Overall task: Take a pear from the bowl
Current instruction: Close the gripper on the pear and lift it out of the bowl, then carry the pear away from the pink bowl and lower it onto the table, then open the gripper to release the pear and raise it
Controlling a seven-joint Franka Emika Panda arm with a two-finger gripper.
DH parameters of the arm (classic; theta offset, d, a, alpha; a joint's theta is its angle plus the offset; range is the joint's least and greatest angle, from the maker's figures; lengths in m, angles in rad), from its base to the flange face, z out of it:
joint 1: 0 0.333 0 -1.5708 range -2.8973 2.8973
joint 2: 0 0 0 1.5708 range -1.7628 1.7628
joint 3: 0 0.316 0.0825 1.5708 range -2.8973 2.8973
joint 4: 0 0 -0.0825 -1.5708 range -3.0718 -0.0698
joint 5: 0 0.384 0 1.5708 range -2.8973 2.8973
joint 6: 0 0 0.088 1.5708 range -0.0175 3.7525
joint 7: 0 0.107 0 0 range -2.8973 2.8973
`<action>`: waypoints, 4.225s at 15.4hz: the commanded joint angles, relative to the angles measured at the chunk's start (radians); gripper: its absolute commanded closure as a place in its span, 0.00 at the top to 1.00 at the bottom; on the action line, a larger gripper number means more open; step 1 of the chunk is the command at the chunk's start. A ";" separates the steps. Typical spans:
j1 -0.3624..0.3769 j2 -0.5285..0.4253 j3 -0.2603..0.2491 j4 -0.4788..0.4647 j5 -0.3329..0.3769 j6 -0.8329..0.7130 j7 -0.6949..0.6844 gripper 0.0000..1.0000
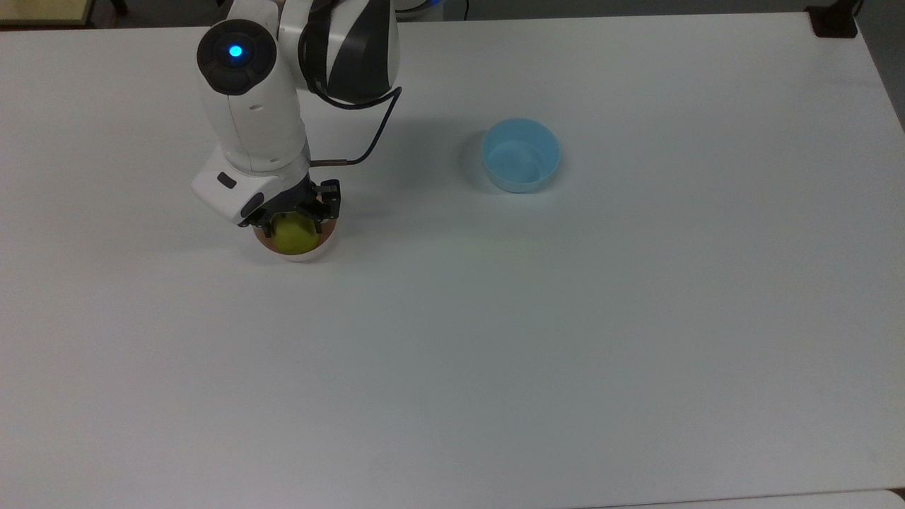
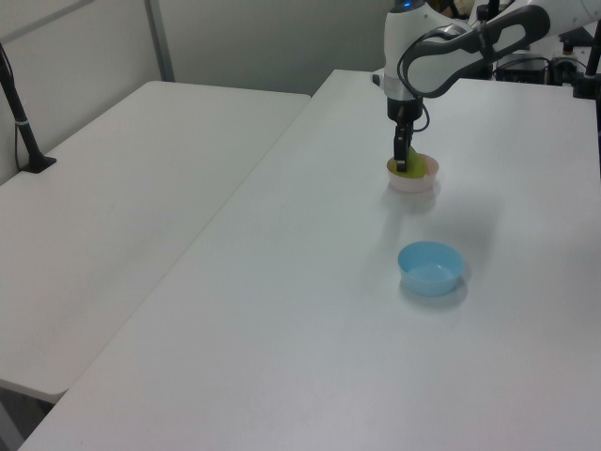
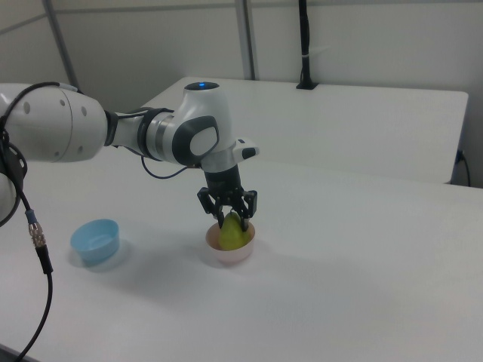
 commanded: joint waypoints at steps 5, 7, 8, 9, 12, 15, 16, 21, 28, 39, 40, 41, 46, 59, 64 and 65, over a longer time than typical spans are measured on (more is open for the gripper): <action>0.007 -0.034 -0.003 -0.031 -0.014 0.006 0.030 0.00; 0.005 -0.048 -0.004 -0.024 -0.014 -0.028 0.030 0.00; 0.005 -0.066 -0.004 -0.020 -0.014 -0.040 0.028 0.00; -0.003 -0.081 -0.004 -0.019 -0.014 -0.048 0.027 0.00; -0.006 -0.123 -0.003 0.044 -0.003 -0.134 0.027 0.00; -0.033 -0.125 -0.003 0.148 0.001 -0.229 0.024 0.00; -0.046 -0.126 -0.003 0.173 0.001 -0.249 0.022 0.00; -0.108 -0.122 0.002 0.223 0.001 -0.267 0.011 0.00; -0.280 -0.094 0.008 0.243 0.001 -0.266 -0.276 0.00; -0.444 0.046 0.004 0.233 0.136 -0.146 -0.375 0.00; -0.444 0.065 0.002 0.233 0.136 -0.126 -0.357 0.00; -0.444 0.075 0.002 0.233 0.135 -0.104 -0.343 0.00; -0.435 0.130 0.002 0.228 0.136 -0.037 -0.334 0.00; -0.382 0.015 0.007 0.233 0.086 -0.126 -0.263 1.00; -0.279 -0.166 0.007 0.231 0.046 -0.324 -0.262 1.00; -0.250 -0.198 0.005 0.231 0.046 -0.365 -0.257 1.00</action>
